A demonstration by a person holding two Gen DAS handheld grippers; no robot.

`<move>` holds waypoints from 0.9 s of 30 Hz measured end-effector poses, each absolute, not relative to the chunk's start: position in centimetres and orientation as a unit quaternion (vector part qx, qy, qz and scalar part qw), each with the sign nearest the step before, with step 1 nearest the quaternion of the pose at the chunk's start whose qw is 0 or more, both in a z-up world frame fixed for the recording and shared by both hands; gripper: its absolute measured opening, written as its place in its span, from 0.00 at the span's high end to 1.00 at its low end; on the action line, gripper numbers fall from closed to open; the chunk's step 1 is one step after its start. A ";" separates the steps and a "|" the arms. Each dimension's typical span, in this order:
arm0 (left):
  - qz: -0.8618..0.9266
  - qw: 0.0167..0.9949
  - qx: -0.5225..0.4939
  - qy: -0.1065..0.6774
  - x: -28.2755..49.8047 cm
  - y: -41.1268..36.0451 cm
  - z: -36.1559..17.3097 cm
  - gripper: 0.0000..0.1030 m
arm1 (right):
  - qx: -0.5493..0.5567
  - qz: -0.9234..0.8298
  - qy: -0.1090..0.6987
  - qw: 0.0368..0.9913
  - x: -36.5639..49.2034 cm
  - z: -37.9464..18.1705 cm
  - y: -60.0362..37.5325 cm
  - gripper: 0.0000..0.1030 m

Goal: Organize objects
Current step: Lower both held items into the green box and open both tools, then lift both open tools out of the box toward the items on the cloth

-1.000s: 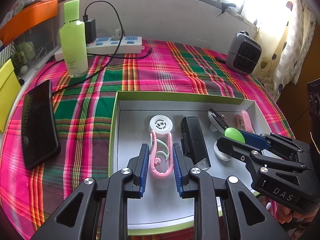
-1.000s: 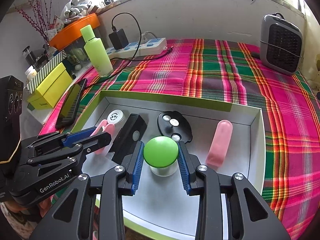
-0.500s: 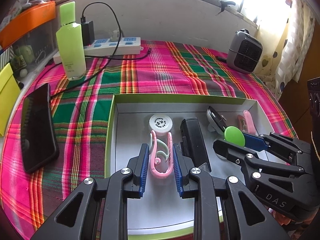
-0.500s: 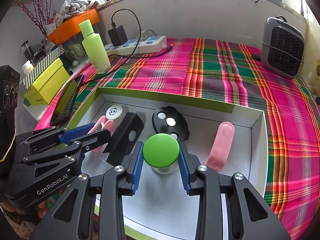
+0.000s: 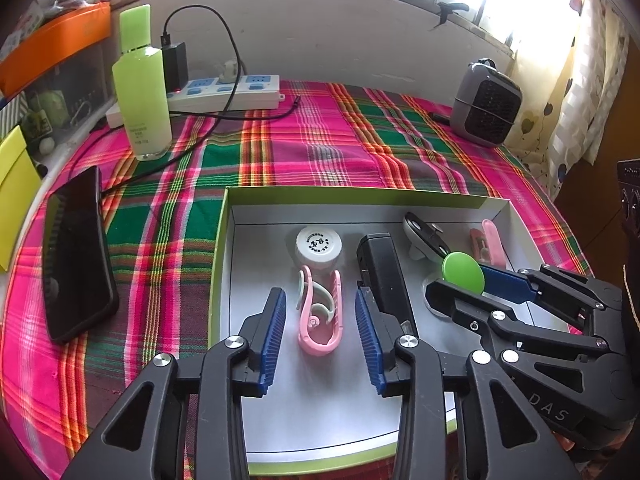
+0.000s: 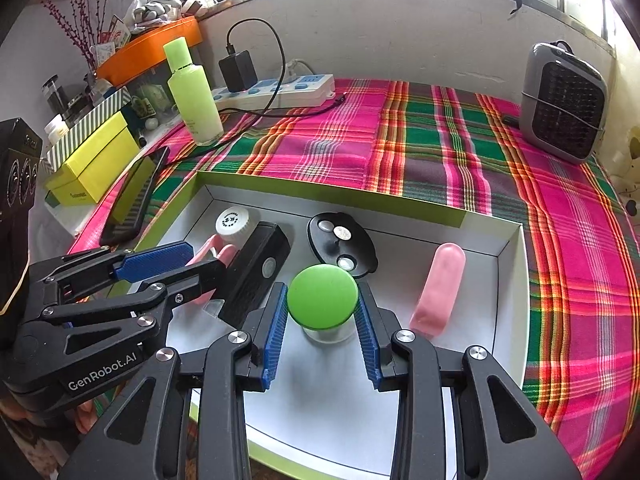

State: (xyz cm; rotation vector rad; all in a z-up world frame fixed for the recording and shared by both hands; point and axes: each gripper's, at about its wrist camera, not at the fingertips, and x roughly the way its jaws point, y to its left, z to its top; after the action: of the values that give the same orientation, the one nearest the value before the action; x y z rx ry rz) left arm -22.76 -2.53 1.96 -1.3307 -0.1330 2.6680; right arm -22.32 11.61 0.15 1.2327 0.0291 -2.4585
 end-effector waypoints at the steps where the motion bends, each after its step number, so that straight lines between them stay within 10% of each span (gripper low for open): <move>1: 0.891 0.078 -0.445 -0.044 -22.7 -2.5 2.0 0.65 | 0.440 -0.877 0.010 0.194 -22.3 0.2 11.6 0.64; 27: 0.909 0.058 -0.412 -0.026 -17.3 -2.5 4.3 0.60 | 0.405 -0.895 0.001 0.184 -17.8 2.4 12.5 0.59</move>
State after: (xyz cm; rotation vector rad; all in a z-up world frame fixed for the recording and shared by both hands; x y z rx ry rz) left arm -17.33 -2.50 4.34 -1.2481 -0.0798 2.7557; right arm -17.83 12.49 2.41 1.1427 0.0019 -2.5239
